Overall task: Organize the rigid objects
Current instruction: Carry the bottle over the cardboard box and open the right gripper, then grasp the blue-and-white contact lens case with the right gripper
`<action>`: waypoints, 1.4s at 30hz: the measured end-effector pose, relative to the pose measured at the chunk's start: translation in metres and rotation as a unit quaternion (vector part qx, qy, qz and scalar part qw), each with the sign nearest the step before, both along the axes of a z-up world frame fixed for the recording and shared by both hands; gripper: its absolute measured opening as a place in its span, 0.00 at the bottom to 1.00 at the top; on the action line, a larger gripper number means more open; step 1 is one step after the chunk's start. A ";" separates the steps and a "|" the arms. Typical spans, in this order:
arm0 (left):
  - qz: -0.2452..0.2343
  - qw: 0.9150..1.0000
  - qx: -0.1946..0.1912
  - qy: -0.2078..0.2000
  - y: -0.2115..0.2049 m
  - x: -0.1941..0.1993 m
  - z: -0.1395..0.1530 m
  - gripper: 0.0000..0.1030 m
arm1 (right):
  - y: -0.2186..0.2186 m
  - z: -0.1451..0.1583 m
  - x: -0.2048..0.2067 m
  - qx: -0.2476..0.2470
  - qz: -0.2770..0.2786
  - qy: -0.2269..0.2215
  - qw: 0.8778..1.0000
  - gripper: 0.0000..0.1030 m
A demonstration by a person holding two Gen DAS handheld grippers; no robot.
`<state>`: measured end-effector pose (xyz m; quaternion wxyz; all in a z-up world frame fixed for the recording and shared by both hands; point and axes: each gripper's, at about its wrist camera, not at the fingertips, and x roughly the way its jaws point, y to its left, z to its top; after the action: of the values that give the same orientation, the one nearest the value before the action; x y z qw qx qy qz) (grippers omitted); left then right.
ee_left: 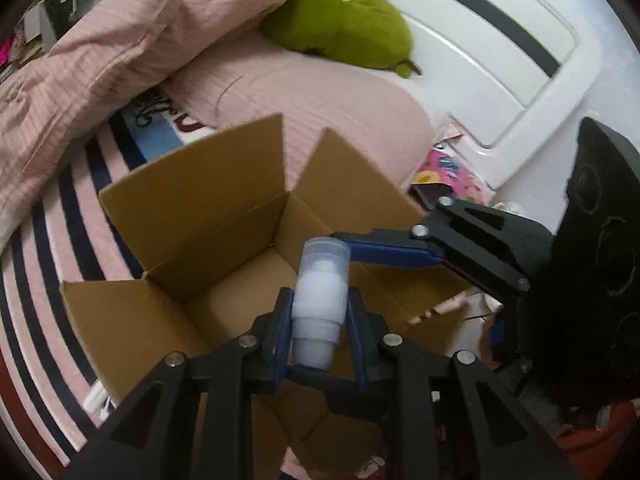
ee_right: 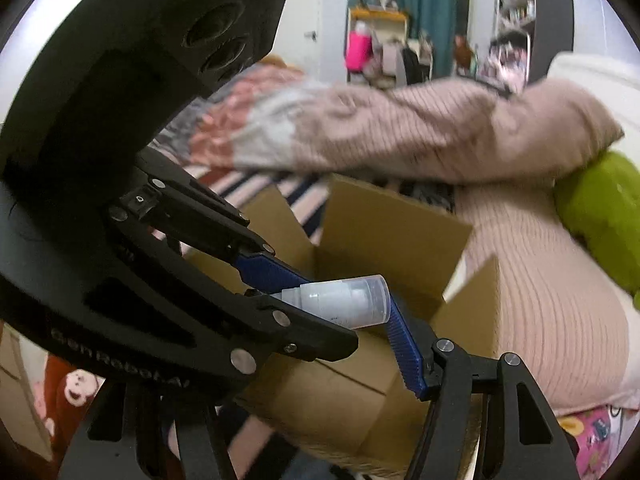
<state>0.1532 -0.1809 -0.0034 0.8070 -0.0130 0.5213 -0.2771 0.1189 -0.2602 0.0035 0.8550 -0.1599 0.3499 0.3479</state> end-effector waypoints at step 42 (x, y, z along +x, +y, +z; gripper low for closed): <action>0.308 0.945 0.057 -0.092 0.268 -0.176 -0.091 0.73 | 0.186 -0.136 -0.079 -0.038 0.223 0.152 0.962 0.46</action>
<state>-0.0227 0.0875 -0.0942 0.8968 -0.1011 0.4304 0.0153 0.0399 -0.0742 -0.1321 0.6859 -0.2118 0.4444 0.5359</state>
